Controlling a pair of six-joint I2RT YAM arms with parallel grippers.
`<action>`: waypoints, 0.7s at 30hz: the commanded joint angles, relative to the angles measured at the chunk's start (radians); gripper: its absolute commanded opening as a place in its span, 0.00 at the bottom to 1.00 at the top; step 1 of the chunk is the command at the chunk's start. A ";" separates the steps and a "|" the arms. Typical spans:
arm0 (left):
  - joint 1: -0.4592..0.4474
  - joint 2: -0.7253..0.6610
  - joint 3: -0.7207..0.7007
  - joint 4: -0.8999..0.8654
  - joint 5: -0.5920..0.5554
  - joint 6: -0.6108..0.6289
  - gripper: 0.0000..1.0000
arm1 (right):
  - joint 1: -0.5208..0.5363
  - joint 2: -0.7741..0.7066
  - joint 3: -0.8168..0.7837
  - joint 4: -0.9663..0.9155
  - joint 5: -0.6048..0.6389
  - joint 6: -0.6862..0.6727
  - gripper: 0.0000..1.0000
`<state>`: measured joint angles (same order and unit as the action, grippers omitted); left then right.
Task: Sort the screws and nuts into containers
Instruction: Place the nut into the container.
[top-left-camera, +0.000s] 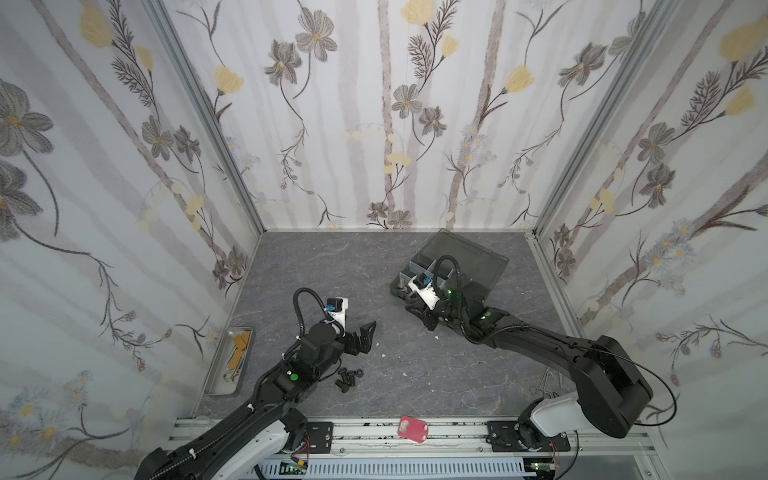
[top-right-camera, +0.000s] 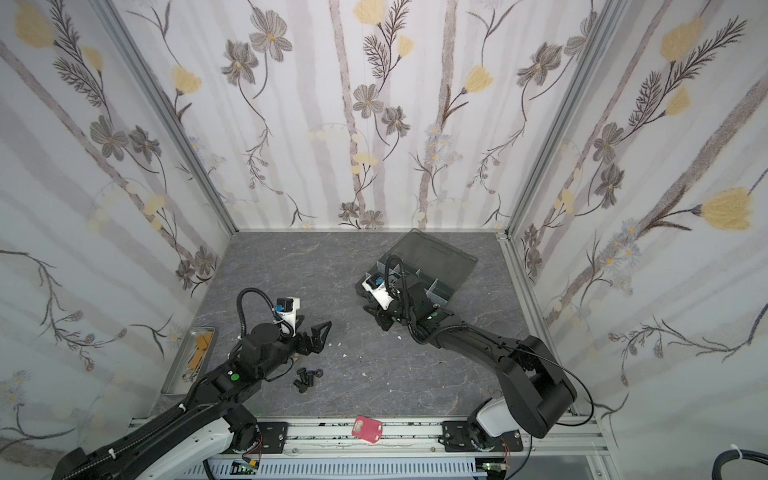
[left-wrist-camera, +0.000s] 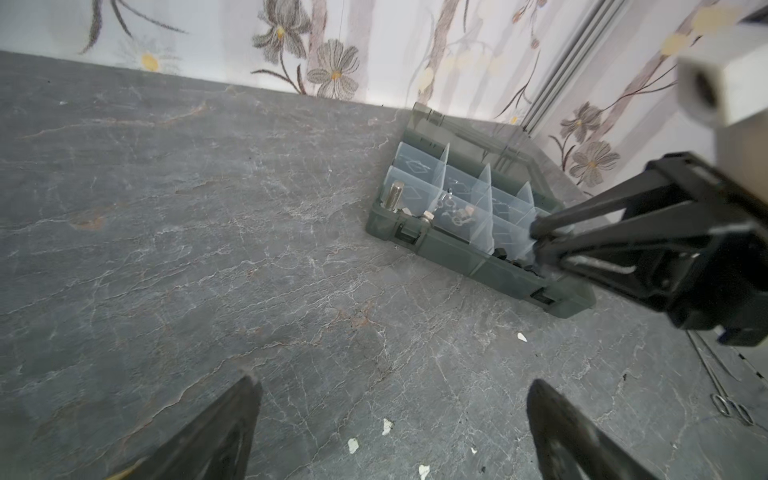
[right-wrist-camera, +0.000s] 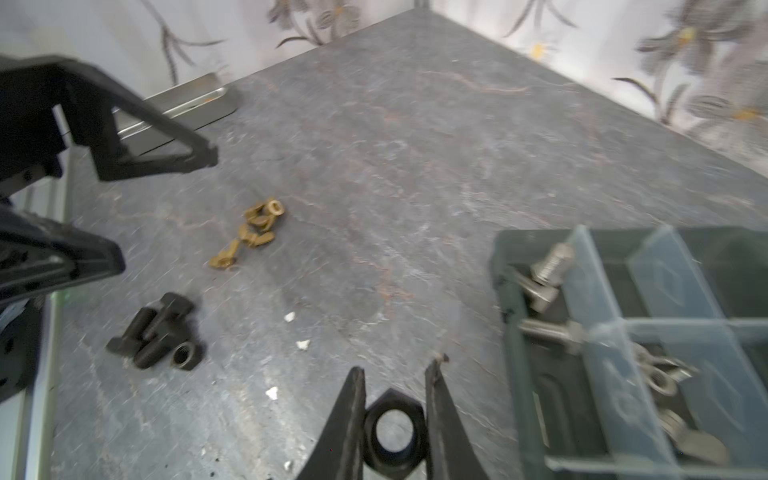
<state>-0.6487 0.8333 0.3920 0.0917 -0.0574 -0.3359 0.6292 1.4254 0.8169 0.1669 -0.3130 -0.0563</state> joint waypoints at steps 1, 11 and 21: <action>-0.001 0.161 0.139 -0.228 -0.008 -0.042 0.95 | -0.097 -0.038 -0.005 -0.141 0.109 0.146 0.10; -0.080 0.568 0.576 -0.791 0.077 -0.056 0.84 | -0.234 0.077 0.048 -0.301 0.142 0.225 0.13; -0.112 0.803 0.627 -0.981 0.112 -0.015 0.59 | -0.238 0.091 0.062 -0.300 0.207 0.244 0.41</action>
<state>-0.7589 1.6108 1.0050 -0.7925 0.0536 -0.3843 0.3923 1.5169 0.8696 -0.1310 -0.1436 0.1669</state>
